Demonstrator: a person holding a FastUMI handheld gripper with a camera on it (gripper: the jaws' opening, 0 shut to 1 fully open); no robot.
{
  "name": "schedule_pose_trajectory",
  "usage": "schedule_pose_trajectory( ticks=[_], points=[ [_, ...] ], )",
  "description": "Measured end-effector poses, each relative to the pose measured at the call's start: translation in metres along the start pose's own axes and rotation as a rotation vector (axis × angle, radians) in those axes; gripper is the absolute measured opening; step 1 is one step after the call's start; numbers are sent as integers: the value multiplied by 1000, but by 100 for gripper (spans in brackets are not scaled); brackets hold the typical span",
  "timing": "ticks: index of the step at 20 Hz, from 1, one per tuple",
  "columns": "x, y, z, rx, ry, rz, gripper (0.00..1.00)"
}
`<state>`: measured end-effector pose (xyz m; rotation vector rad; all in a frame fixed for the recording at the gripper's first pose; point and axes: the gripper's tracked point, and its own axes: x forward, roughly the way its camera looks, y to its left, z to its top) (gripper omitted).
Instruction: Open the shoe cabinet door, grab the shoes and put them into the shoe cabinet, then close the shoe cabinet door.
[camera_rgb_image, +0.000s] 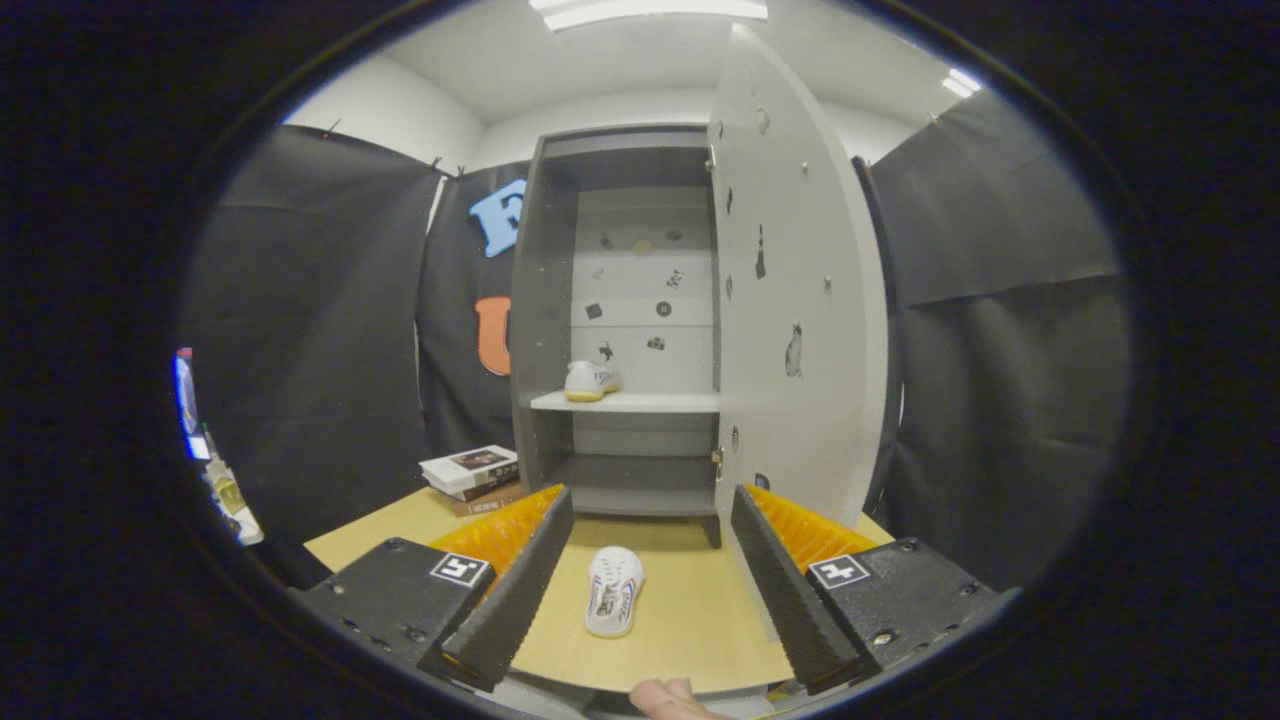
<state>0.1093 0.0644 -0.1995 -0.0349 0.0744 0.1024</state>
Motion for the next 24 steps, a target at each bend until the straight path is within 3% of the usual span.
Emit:
schedule_pose_trajectory(
  ticks=[10,18,24],
  points=[
    [88,45,-146,-13,195,29,100],
    [148,91,-224,5,325,82,100],
    [172,99,-257,50,418,51,94]
  ],
)
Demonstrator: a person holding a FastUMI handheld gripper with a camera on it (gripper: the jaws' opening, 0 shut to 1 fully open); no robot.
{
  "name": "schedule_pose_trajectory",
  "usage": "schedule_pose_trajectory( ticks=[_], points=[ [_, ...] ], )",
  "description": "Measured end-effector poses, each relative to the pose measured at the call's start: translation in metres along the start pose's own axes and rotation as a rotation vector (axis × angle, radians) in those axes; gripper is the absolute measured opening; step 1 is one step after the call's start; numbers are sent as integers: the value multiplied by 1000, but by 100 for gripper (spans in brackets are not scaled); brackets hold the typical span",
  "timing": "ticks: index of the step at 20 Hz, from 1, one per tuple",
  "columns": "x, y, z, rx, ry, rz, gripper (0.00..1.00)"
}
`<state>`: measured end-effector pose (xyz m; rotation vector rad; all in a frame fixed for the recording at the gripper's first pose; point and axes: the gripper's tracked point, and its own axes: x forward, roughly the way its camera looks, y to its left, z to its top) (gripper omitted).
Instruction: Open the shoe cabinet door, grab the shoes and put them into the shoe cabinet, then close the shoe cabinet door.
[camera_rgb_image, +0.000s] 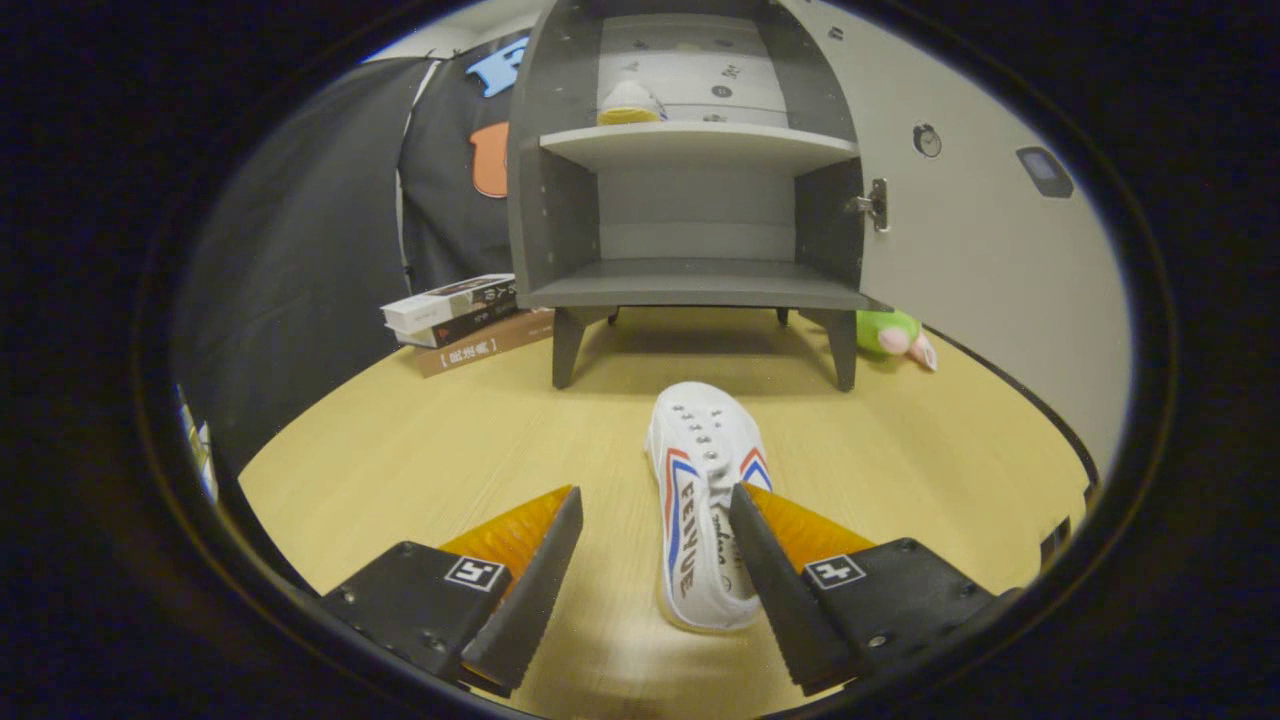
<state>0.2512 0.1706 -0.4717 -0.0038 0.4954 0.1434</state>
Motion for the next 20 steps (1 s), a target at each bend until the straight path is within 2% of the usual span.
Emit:
schedule_pose_trajectory(
  ticks=[1,2,4,6,7,8,11,13,14,16,20],
  points=[
    [4,5,-5,10,39,22,88],
    [7,6,-11,7,78,22,77],
    [18,-1,-12,7,107,-10,77],
    [35,-17,-5,28,58,-93,72],
    [40,-24,-4,43,44,-117,56],
    [48,-22,-2,65,44,-109,40],
    [55,-20,5,132,26,-51,37],
    [59,-17,20,144,-32,23,29],
    [62,-18,25,121,-58,33,13],
    [60,-18,30,74,-105,29,7],
    [47,-15,34,8,-158,14,6]
  ],
)
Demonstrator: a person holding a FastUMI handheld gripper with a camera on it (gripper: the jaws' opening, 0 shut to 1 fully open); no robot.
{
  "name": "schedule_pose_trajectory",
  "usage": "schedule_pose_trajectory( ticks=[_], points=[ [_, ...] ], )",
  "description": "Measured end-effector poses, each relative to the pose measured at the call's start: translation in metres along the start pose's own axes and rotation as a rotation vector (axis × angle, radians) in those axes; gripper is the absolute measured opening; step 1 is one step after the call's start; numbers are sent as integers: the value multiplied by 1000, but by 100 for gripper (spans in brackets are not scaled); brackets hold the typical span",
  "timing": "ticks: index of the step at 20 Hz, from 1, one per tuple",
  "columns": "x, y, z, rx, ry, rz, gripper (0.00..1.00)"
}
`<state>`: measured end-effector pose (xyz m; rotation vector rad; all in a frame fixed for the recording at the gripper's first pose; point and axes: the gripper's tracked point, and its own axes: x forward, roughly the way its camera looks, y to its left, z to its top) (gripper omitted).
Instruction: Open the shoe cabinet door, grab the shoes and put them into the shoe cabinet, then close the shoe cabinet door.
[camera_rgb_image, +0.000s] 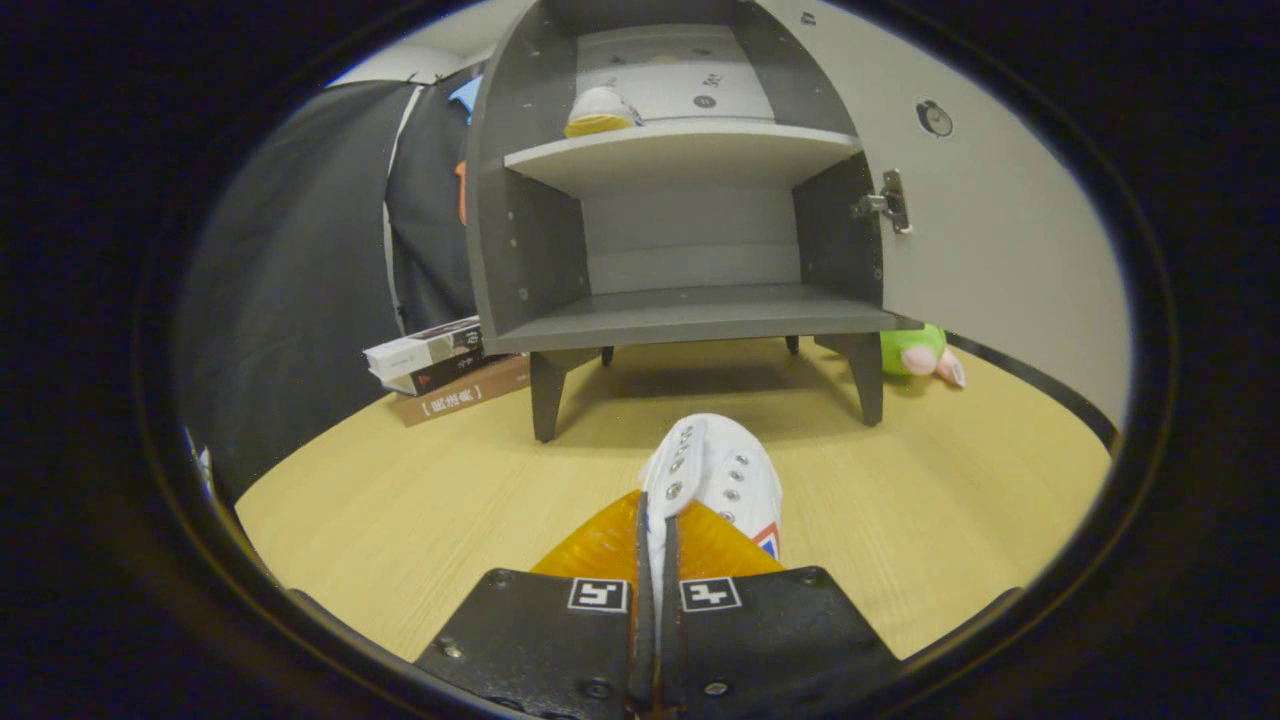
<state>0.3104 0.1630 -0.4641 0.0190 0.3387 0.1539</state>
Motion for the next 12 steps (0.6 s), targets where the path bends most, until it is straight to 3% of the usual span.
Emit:
schedule_pose_trajectory(
  ticks=[5,12],
  points=[
    [-42,9,31,-13,-76,41,6],
    [-103,17,127,-59,-236,64,6]
  ],
)
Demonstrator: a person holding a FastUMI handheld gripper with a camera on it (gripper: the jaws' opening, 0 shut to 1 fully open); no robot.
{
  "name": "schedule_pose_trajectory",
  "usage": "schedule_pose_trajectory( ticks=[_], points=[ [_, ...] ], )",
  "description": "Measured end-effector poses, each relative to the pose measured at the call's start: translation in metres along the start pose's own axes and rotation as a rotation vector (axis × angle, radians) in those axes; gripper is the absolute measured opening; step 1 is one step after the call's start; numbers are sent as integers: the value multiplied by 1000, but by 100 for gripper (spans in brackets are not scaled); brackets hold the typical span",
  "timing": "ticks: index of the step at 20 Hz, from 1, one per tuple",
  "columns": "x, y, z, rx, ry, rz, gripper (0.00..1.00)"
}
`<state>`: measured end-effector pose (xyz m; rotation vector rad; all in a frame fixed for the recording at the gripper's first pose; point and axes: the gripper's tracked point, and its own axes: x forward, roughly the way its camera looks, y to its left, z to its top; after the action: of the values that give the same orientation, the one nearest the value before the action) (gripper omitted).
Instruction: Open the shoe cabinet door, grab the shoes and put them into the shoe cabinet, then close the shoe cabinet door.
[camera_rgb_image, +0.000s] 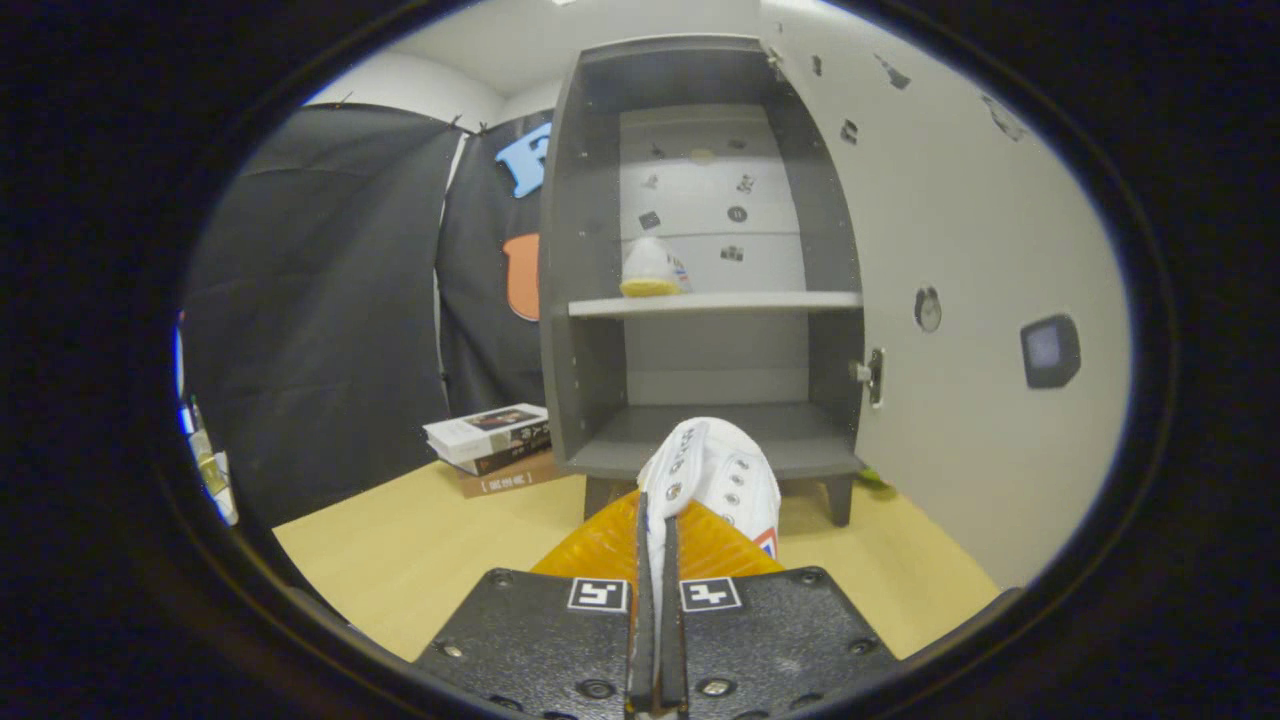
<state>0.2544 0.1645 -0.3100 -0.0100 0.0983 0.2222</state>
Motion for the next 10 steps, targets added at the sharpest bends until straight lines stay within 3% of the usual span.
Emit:
schedule_pose_trajectory(
  ticks=[10],
  points=[
    [-18,-22,135,-21,-80,-21,6]
  ],
)
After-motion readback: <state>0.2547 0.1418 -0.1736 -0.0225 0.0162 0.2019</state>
